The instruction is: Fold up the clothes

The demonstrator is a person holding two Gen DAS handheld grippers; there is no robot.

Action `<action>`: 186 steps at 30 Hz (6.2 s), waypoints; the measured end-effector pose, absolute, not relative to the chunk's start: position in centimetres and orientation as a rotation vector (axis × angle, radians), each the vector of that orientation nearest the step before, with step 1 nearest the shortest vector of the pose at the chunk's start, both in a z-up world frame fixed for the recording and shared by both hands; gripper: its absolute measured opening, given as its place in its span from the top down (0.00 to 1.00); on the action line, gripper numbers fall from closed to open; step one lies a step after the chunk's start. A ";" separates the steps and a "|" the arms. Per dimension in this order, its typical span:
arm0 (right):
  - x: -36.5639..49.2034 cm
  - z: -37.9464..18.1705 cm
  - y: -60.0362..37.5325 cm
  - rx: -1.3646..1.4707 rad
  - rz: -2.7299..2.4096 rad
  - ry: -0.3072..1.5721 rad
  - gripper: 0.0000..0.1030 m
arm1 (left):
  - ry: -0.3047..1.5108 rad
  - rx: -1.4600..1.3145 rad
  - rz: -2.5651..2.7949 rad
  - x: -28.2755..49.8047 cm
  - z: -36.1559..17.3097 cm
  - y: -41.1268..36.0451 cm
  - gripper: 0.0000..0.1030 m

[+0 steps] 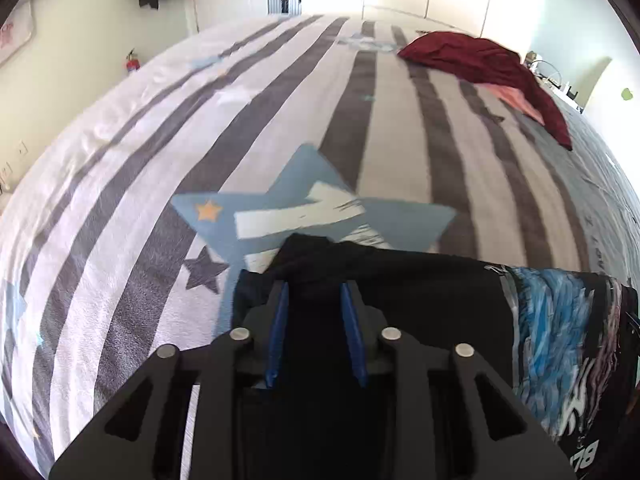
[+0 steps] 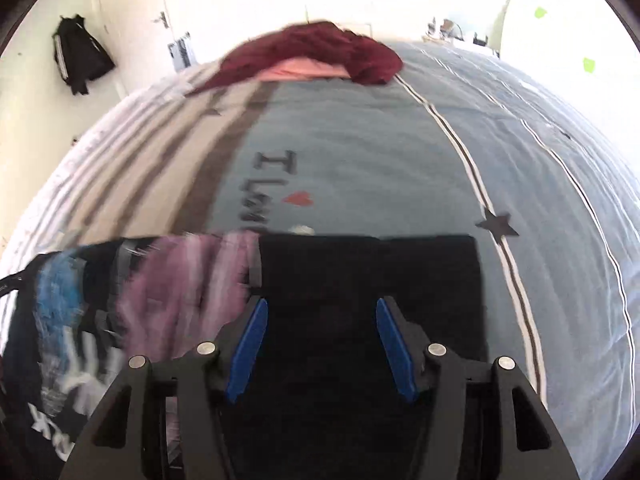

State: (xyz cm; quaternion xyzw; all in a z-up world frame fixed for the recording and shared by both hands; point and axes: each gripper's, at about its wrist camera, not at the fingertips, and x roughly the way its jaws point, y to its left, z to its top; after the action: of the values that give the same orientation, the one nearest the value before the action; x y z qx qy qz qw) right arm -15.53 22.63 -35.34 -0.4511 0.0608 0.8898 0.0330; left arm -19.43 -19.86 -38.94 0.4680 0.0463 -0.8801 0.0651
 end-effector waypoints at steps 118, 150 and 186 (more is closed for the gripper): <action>-1.7 -34.6 1.7 -1.342 3.263 0.206 0.43 | 0.164 1.119 -2.787 4.9 -33.5 -22.3 0.97; 3.5 -32.6 -0.3 -1.412 3.171 0.164 0.37 | 0.157 1.361 -2.529 10.8 -35.1 -23.8 1.00; 9.4 -31.3 -11.3 -1.587 3.555 0.226 0.43 | 0.298 1.108 -2.662 9.0 -27.0 -28.6 0.85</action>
State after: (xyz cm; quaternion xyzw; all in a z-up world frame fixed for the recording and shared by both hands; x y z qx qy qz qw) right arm 9.37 -11.26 -31.29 -0.3781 0.0538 0.8470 -0.3699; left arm 9.03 -28.60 -27.03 0.3794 0.1019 -0.9116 0.1210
